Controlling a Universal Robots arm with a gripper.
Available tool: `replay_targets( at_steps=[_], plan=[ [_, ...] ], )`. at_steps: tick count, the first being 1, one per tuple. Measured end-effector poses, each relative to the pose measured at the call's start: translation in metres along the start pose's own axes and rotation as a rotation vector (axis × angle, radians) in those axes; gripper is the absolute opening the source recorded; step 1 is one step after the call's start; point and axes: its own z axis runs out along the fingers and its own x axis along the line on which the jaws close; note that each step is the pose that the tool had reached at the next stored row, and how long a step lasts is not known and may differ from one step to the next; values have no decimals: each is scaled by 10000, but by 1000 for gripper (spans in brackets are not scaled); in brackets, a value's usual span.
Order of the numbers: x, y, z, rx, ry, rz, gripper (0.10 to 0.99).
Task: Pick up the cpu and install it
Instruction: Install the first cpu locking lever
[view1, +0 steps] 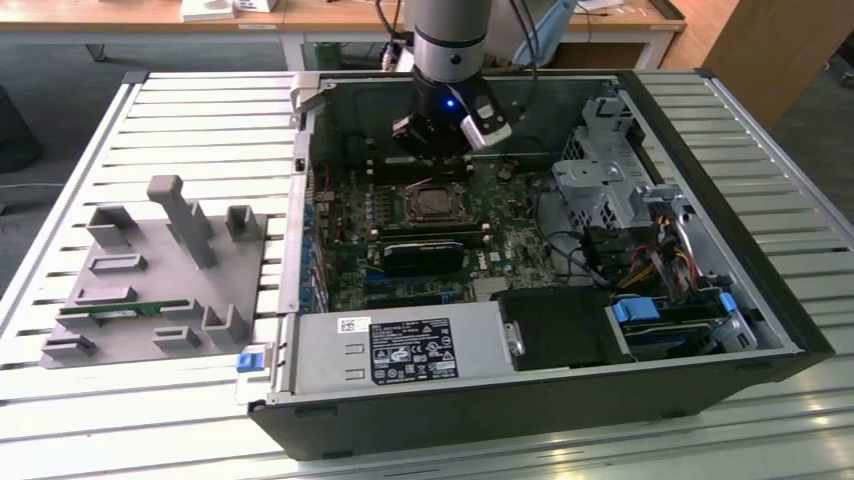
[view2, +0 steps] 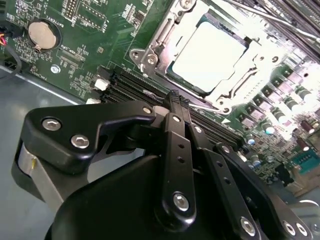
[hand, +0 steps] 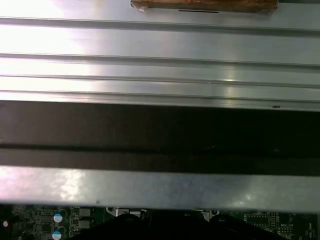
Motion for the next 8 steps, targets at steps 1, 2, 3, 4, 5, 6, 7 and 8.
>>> replay_targets(
  at_steps=[1, 2, 3, 4, 5, 6, 7, 8],
  plan=[
    [-6, -1, 10, 0, -1, 0, 106],
    [-14, -2, 20, 0, -1, 0, 106],
    [-24, -3, 30, 0, -1, 0, 106],
    [-31, -4, 43, 0, 0, 0, 106],
    [-36, -5, 54, 0, 0, -1, 106],
    [-43, -6, 64, 0, 0, 0, 106],
    [-50, -7, 74, 0, 0, -1, 106],
    [-56, -8, 82, 0, 0, -1, 106]
  ],
)
